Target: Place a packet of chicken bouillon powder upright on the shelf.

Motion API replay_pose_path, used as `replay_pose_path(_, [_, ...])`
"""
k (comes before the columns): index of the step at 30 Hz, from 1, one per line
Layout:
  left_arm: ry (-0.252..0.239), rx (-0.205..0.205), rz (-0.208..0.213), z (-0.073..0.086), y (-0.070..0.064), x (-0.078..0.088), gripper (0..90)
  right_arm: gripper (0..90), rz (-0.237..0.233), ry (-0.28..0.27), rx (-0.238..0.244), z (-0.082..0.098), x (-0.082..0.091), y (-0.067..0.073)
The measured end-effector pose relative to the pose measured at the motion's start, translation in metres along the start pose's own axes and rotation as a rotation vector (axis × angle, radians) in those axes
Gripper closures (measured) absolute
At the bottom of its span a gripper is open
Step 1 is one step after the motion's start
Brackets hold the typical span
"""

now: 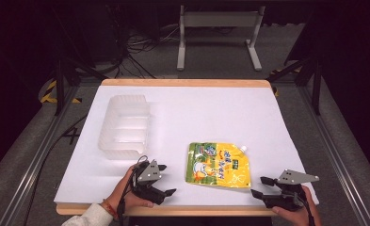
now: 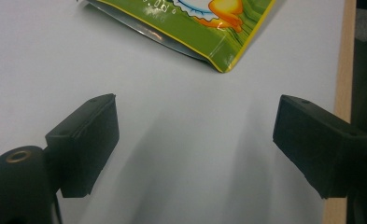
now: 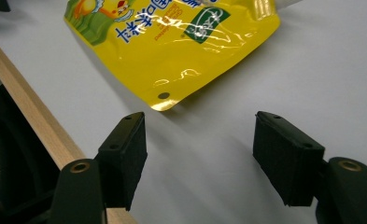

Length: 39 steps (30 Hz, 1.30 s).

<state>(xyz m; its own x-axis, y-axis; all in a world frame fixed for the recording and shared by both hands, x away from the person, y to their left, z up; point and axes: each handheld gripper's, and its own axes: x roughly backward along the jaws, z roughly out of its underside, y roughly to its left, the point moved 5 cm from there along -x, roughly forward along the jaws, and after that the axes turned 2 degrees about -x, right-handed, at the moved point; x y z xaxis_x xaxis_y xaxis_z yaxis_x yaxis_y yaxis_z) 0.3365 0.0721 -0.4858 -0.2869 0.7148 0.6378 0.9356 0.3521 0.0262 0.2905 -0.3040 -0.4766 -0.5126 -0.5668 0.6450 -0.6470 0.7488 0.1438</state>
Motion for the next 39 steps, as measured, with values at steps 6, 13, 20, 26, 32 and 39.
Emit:
replay_pose_path(6, [-0.032,0.014,0.021,-0.016,0.002,-0.011,14.6,39.0,-0.008,0.034,0.036,-0.001,-0.005,0.009])
replay_pose_path(13, [-0.054,0.001,0.022,-0.038,0.011,-0.023,14.1,44.9,-0.041,0.067,0.063,-0.008,-0.015,0.026])
replay_pose_path(20, [-0.057,0.011,0.04,-0.058,0.023,-0.039,13.6,37.6,-0.059,0.034,-0.026,-0.019,-0.032,0.033])
replay_pose_path(26, [-0.048,-0.001,0.006,-0.07,0.034,-0.05,13.4,30.9,-0.146,-0.08,-0.241,-0.033,-0.047,0.03])
replay_pose_path(32, [-0.04,0.006,-0.002,-0.072,0.04,-0.055,13.5,37.0,-0.121,-0.144,-0.287,-0.041,-0.049,0.035])
replay_pose_path(39, [-0.037,-0.008,0.0,-0.074,0.039,-0.056,14.0,73.8,-0.091,-0.182,-0.329,-0.046,-0.056,0.028])
